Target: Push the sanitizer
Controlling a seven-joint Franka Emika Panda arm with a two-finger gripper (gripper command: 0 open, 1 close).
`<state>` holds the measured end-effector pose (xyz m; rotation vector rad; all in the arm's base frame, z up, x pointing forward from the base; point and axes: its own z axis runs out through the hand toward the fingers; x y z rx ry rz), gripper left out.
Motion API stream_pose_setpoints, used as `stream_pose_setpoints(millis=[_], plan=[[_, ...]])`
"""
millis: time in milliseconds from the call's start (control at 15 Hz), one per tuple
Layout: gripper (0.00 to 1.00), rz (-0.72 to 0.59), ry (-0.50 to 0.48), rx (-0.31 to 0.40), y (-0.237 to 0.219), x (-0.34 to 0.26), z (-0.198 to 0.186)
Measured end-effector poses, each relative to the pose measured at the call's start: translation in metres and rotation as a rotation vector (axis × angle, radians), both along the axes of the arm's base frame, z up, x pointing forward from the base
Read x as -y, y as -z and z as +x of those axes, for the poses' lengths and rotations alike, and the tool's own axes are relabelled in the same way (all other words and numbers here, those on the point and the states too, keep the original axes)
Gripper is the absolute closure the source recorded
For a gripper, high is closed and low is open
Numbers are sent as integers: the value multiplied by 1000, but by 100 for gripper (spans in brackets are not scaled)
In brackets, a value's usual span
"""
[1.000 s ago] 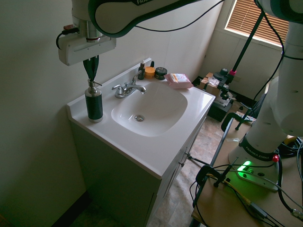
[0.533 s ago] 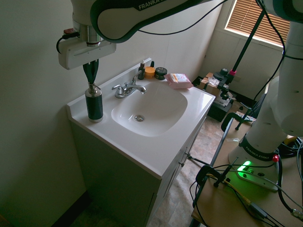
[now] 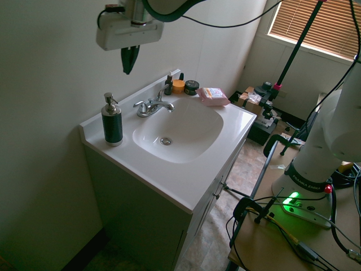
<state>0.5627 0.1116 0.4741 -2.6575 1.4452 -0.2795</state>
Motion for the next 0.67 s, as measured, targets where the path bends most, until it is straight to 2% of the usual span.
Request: stream_pose_setpoints(millis=[333,667], plan=[[0,16,-10,-37,31,78,-64],[0,13,-56,-84,57,107,-117]])
